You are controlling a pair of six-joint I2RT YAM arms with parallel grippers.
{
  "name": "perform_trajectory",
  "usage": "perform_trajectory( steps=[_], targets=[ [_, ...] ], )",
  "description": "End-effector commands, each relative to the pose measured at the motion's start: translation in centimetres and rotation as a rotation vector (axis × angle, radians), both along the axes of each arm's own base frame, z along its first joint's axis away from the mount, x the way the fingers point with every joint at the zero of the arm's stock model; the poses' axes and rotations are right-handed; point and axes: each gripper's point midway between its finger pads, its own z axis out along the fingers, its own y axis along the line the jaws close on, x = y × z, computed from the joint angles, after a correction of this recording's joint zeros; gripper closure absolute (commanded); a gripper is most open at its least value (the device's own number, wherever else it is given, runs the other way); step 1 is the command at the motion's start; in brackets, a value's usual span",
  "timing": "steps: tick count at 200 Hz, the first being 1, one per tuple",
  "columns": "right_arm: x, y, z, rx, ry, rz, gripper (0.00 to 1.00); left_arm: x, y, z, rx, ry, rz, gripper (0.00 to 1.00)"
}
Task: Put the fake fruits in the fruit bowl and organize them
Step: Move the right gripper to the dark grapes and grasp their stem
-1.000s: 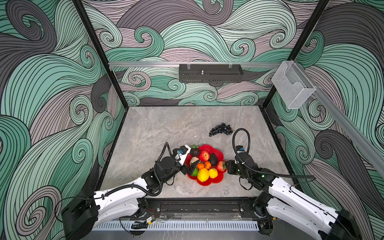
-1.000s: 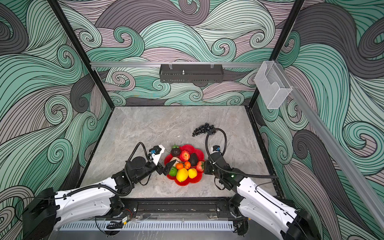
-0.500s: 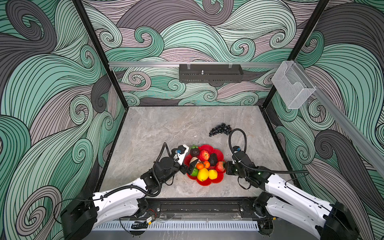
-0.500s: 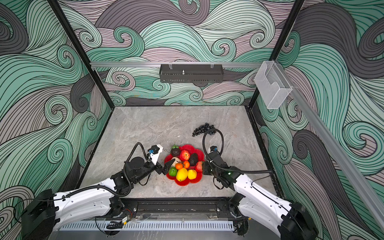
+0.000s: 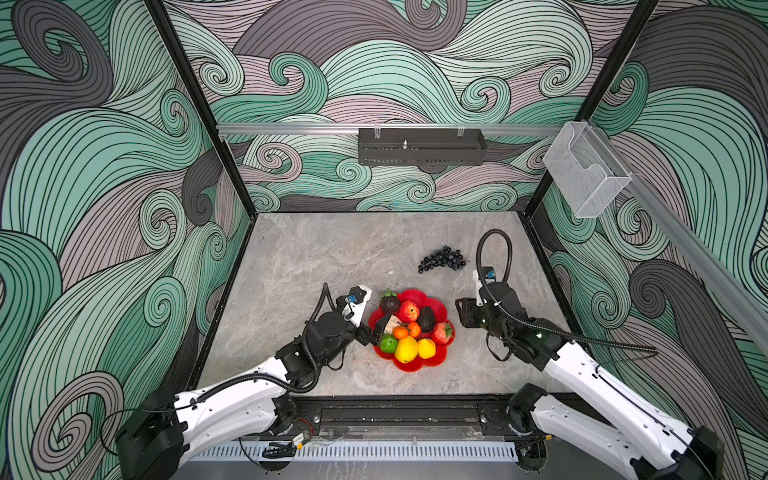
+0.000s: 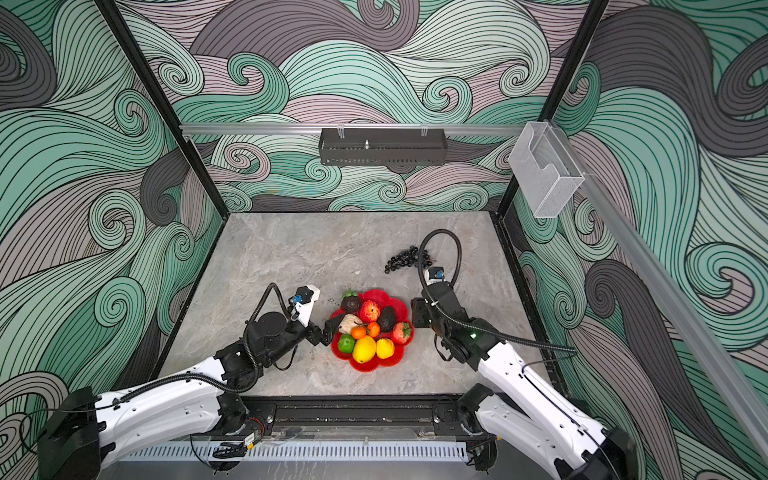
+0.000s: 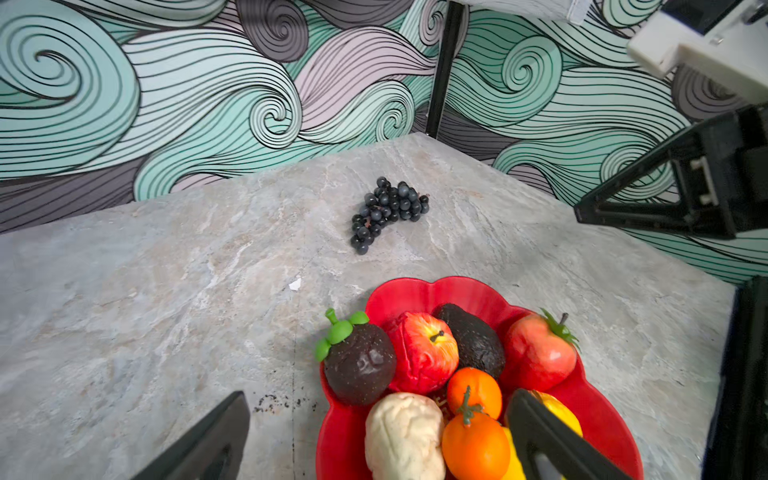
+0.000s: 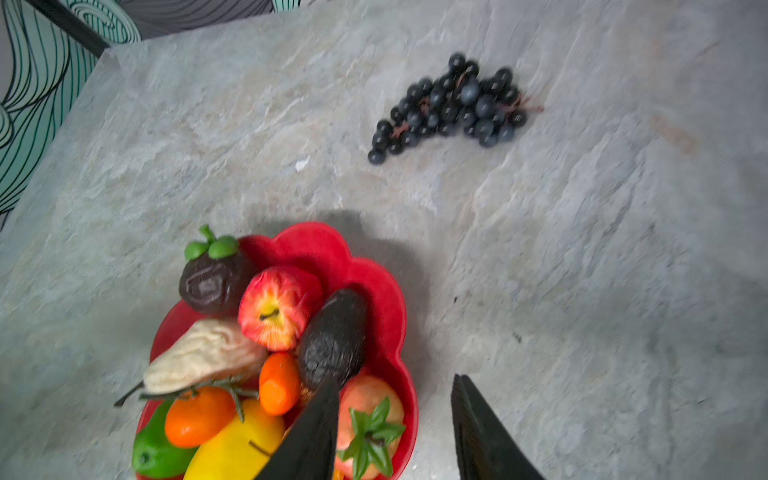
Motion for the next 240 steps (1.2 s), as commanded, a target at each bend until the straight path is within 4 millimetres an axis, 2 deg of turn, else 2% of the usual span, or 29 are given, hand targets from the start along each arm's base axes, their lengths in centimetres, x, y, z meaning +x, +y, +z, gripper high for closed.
perform_trajectory(
  steps=[1,18,44,67,91,117,157,240],
  targets=[
    [3.3,-1.5,1.3,-0.057,-0.026,-0.039,0.54,1.2,3.0,1.3,0.009,0.028,0.177,0.01],
    [6.4,-2.3,1.4,-0.007,0.000,-0.096,0.55,1.6,5.1,1.1,0.000,0.052,0.279,0.01],
    [11.1,-3.7,0.5,0.070,0.029,-0.184,0.55,1.6,6.3,0.7,-0.041,0.050,0.315,0.01],
    [14.4,-5.5,-1.4,0.177,0.079,-0.266,0.57,1.9,7.0,0.3,-0.067,0.044,0.347,0.01],
    [16.9,-7.1,-3.6,0.271,0.114,-0.326,0.58,2.2,7.3,0.0,-0.073,0.057,0.363,0.01],
    [18.9,-8.3,-6.0,0.338,0.134,-0.375,0.59,2.1,7.6,-0.2,-0.076,0.067,0.374,0.01],
    [21.2,-9.0,-9.5,0.428,0.157,-0.421,0.60,2.3,7.7,-0.4,-0.081,0.073,0.378,0.01],
    [24.5,-8.5,-12.8,0.582,0.200,-0.405,0.60,2.7,7.6,-0.7,-0.077,0.098,0.385,0.01]
  ],
)
